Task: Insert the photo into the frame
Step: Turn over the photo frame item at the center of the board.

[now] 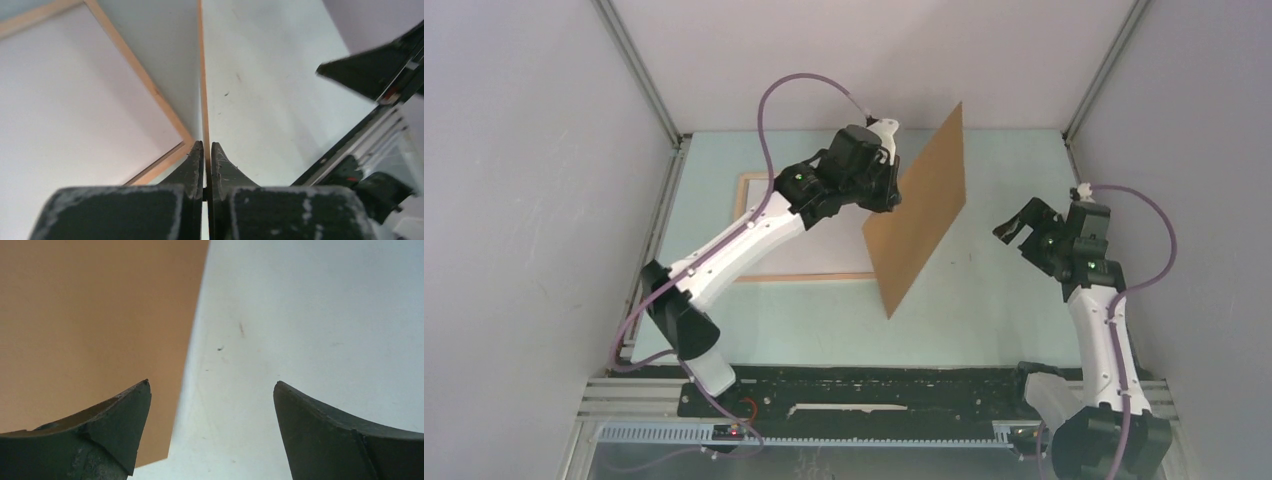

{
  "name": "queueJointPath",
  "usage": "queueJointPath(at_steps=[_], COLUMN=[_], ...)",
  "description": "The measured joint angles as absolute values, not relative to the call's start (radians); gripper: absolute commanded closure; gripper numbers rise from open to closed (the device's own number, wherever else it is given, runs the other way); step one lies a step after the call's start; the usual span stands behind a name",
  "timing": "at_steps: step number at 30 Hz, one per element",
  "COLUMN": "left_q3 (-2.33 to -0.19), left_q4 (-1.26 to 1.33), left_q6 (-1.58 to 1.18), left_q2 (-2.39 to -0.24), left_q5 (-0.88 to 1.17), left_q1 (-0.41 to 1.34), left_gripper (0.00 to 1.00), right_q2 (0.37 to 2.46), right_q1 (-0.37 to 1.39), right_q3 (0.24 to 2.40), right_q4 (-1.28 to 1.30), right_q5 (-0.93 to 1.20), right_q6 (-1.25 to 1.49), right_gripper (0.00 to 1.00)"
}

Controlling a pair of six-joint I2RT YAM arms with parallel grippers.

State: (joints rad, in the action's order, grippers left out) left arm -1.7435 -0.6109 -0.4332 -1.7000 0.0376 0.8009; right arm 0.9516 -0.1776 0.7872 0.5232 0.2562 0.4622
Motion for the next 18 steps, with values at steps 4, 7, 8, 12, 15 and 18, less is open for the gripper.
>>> queueJointPath(at_steps=[4,7,8,12,15,18], left_q3=[-1.825,-1.837,-1.837,-1.837,-1.837,-1.837], left_q4=[-0.776,-0.856,-0.878,-0.940,-0.959,-0.971], left_q6=[-0.316,-0.276,-0.267,-0.250,-0.247,-0.245], left_q2=[-1.653,-1.628,-1.623,-1.620,-1.620,-1.620], left_q5=[-0.055,-0.105,-0.122,-0.189,-0.241,-0.283], left_q1=[0.862,0.922,0.942,1.023,1.084,1.132], left_gripper=[1.00,1.00,1.00,1.00,1.00,1.00], right_q2=[0.971,1.008,1.022,1.044,1.068,1.122], right_q1=[-0.177,-0.177,-0.176,-0.146,-0.062,0.009], right_q3=[0.916,1.032,1.074,1.203,1.325,1.448], right_q4=[0.616,0.696,0.725,0.809,0.882,0.934], right_q5=[0.292,0.305,0.310,0.310,0.285,0.270], right_q6=[0.487,0.525,0.544,0.635,0.695,0.730], right_gripper=[0.00,0.00,0.00,0.00,0.06,0.08])
